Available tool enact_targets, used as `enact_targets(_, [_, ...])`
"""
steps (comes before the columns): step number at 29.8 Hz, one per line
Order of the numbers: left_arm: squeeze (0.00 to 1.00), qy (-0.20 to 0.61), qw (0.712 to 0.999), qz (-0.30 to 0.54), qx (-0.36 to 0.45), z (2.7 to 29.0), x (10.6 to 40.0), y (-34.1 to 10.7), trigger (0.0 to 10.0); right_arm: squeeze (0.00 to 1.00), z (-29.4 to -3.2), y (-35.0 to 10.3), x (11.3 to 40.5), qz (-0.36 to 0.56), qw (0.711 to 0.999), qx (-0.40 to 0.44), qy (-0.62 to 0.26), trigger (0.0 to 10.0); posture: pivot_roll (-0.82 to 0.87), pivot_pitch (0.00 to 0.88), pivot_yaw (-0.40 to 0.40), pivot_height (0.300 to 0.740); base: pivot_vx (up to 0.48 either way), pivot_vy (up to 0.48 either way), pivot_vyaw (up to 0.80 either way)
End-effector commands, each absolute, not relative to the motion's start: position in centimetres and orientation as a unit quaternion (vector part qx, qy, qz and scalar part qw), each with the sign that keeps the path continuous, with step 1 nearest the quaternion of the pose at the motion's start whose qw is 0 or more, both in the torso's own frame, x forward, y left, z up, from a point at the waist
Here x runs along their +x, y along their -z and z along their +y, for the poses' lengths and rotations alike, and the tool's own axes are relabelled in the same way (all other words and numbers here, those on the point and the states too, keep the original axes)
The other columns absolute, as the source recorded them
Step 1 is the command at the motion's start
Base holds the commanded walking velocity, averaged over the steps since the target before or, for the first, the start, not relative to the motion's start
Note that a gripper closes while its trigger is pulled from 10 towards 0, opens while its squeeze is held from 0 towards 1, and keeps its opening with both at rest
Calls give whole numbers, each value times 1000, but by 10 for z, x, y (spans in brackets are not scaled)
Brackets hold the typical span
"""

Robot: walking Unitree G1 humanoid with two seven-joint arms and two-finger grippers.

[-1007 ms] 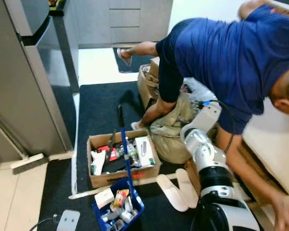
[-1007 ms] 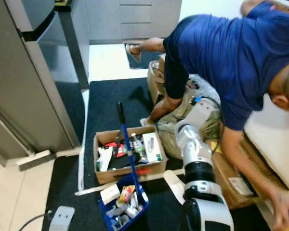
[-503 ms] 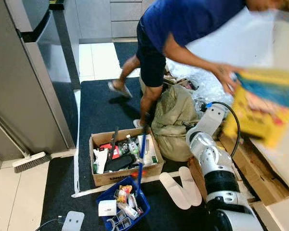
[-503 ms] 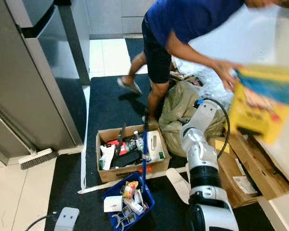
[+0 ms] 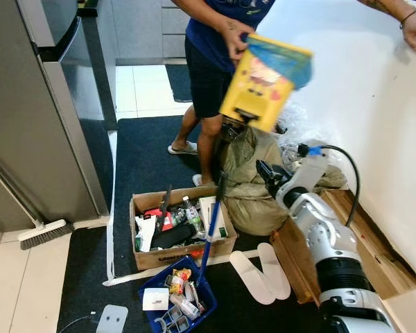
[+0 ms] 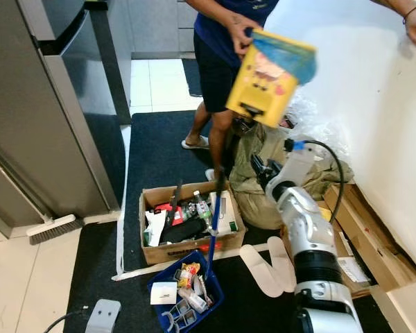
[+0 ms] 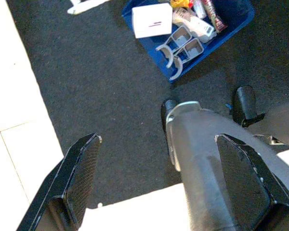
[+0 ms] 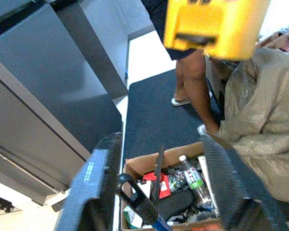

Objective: Sweep floor

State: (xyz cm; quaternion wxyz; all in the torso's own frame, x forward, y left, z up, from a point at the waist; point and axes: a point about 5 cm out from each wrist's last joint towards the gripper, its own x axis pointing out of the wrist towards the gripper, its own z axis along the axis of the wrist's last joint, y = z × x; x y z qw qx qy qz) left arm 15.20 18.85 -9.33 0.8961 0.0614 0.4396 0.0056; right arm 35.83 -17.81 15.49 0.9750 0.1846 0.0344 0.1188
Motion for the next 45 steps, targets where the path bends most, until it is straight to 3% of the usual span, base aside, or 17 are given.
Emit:
enact_targets(1, [0,1,889,454,60,183,146,97,10000,1000,-182,-150,351,36,969,173,-171,10000,35,95,-74,740,0,0,0])
enact_targets(4, [0,1,889,454,60,183,146,97,10000,1000,-182,-150,351,36,969,173,-171,10000,35,95,-74,740,0,0,0])
enact_targets(5, [0,3,889,454,61,181,148,97,10000,1000,-184,-140,340,50,961,145,-231,10000,36,99,-73,740,0,0,0])
enact_targets(6, [0,3,889,454,61,181,148,97,10000,1000,-184,-140,340,50,961,145,-231,10000,36,99,-73,740,0,0,0])
enact_targets(7, [0,7,889,454,64,177,149,97,10000,1000,-176,-118,327,86,948,87,-292,10000,43,125,-63,740,0,0,0])
enact_targets(10, [0,7,889,454,64,177,149,97,10000,1000,-176,-118,327,86,948,87,-292,10000,43,125,-63,740,0,0,0])
enact_targets(11, [0,10,888,455,66,176,149,97,10000,1000,-165,-99,315,117,935,46,-333,10000,48,143,-60,740,0,0,0])
enact_targets(16, [0,12,887,457,72,179,145,98,10000,1000,-148,-83,310,129,930,9,-345,10000,61,189,-51,740,0,0,0])
enact_targets(17, [0,9,884,460,77,187,138,99,10000,1000,-134,-73,311,131,934,-18,-332,10000,68,215,-47,740,0,0,0])
enact_targets(20, [0,1,881,466,82,203,127,100,10000,1000,-123,-70,314,121,940,-37,-317,10000,74,241,-43,740,0,0,0])
enact_targets(21, [0,-9,878,470,87,220,113,100,10000,75,-112,-69,316,113,941,-53,-315,10000,88,278,-42,740,0,0,0])
enact_targets(23, [0,-9,878,470,87,220,113,100,10000,75,-112,-69,316,113,941,-53,-315,10000,88,278,-42,740,0,0,0])
enact_targets(24, [0,-19,878,470,92,236,100,98,10000,0,-105,-70,319,104,943,-58,-311,10000,94,301,-42,740,0,0,0])
enact_targets(35, [0,-27,891,441,106,252,91,92,10000,0,-91,-87,336,75,957,-43,-275,10000,136,349,-31,740,0,0,218])
enact_targets(45, [0,-17,898,426,110,245,101,91,10000,0,-113,-89,348,93,972,-71,-205,10000,139,334,-24,740,0,0,782])
